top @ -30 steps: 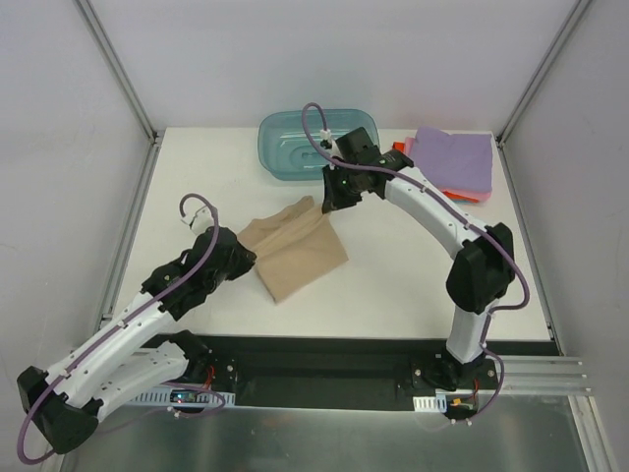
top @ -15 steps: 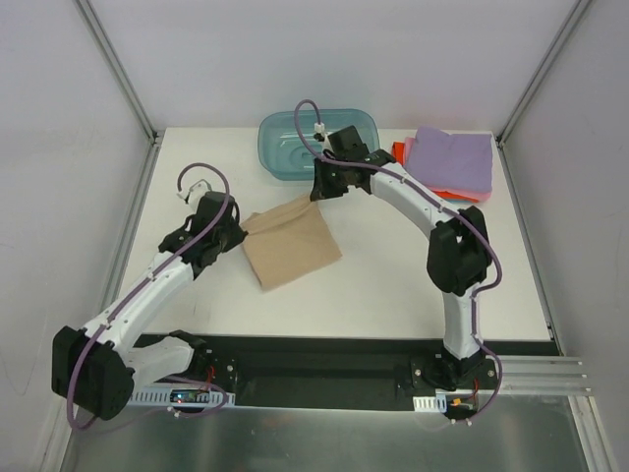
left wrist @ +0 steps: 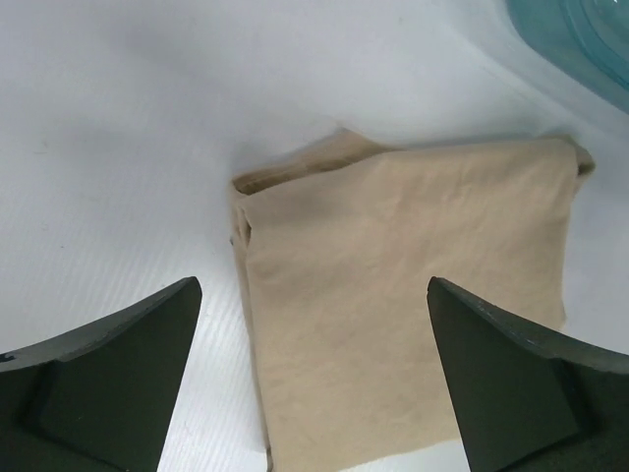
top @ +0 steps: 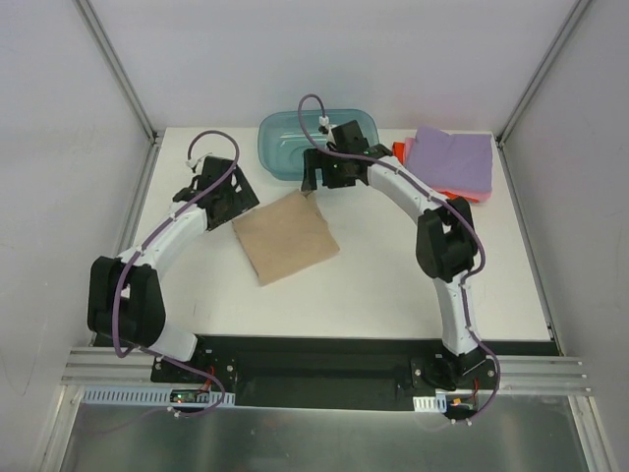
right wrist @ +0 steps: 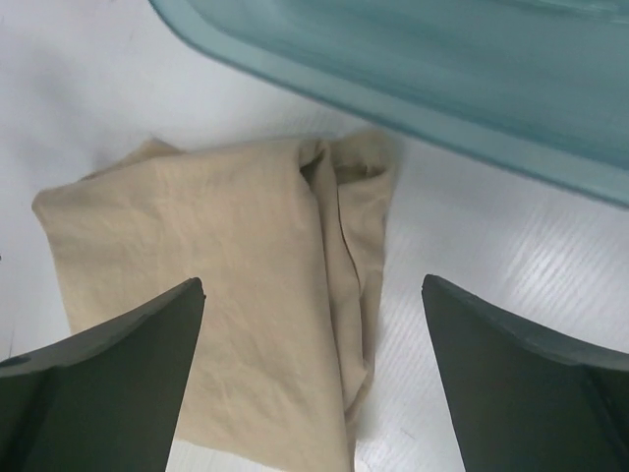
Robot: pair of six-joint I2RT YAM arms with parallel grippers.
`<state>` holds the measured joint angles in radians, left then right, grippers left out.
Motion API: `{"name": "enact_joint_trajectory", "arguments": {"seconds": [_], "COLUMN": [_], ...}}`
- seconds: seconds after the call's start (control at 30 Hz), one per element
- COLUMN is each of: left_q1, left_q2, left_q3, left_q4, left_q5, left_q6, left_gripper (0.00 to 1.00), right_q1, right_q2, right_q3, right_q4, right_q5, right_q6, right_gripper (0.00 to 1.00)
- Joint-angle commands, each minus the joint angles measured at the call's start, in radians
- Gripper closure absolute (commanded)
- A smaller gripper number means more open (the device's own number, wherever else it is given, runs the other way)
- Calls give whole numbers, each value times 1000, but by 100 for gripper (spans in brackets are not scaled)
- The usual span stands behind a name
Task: Fold and stack the t-shirts
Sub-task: Fold the long partially folded tshirt into a neat square
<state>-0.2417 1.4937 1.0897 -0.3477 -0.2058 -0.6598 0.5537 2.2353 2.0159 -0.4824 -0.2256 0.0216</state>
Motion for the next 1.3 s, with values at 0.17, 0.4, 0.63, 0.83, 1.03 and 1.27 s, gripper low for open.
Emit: {"name": "enact_joint_trajectory", "arguments": {"seconds": [0.17, 0.4, 0.63, 0.83, 1.03, 1.27], "left_q1": [-36, -36, -34, -60, -215, -271], "left_q2": [-128, -4, 157, 79, -122, -441], "left_q3": [-137, -142, -138, -299, -450, -421], "left_q4": [96, 167, 156, 151, 136, 23], "left_q5": [295, 339, 375, 382, 359, 268], "left_q6": [-11, -20, -44, -75, -158, -139], "left_gripper": [1, 1, 1, 1, 1, 1], "right_q1": [64, 81, 81, 110, 219, 241], "right_q2": [-371, -220, -164, -325, -658, -1118], "right_q3": [-456, -444, -492, -814, -1101, -1141], "right_q4": [224, 266, 266, 329, 308, 93], "right_q5": [-162, -268, -244, -193, 0, 473], "right_q6": [54, 136, 167, 195, 273, 325], "right_gripper": [3, 3, 3, 3, 3, 3]}}
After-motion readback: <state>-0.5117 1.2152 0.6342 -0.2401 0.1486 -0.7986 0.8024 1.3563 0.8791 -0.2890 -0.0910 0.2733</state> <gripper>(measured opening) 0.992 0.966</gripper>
